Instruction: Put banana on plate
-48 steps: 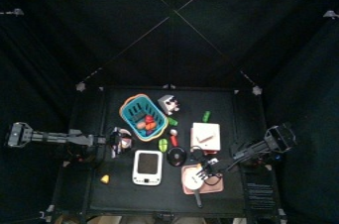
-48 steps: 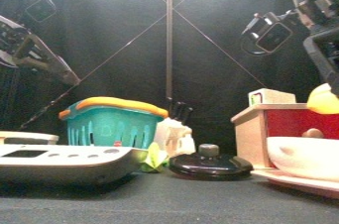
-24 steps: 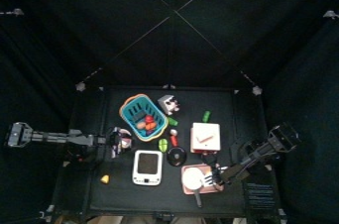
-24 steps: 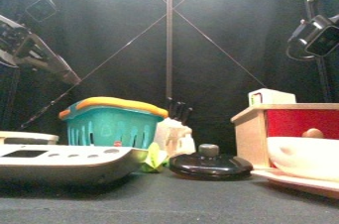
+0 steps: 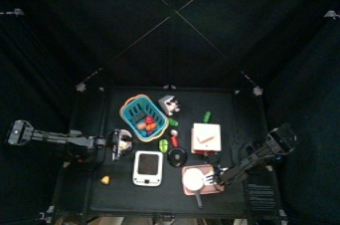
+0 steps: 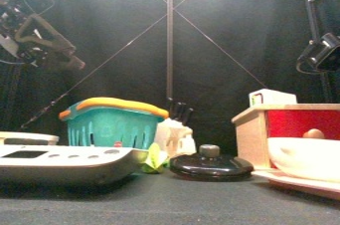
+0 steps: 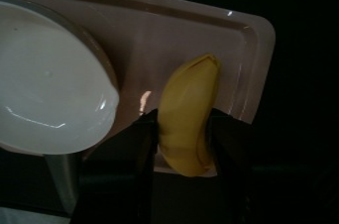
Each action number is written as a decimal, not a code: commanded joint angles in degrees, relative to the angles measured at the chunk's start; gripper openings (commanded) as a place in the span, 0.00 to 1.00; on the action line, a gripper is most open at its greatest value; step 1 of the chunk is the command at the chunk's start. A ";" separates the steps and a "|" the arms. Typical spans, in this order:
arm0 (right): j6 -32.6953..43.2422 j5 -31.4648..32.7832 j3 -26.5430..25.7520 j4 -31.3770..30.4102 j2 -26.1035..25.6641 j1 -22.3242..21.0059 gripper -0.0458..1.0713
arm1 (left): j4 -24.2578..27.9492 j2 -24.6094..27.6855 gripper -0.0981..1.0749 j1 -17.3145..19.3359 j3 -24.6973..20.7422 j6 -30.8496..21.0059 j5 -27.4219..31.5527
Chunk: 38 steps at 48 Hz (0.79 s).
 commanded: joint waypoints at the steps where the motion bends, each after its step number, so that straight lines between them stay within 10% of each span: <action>1: 0.18 -0.18 -0.62 0.79 0.00 -0.09 0.61 | -1.23 0.09 0.82 -2.02 0.00 0.09 -0.79; 38: -0.09 0.35 -4.39 -2.11 3.16 -0.79 0.83 | -1.49 0.09 0.82 -3.78 0.70 0.09 -0.79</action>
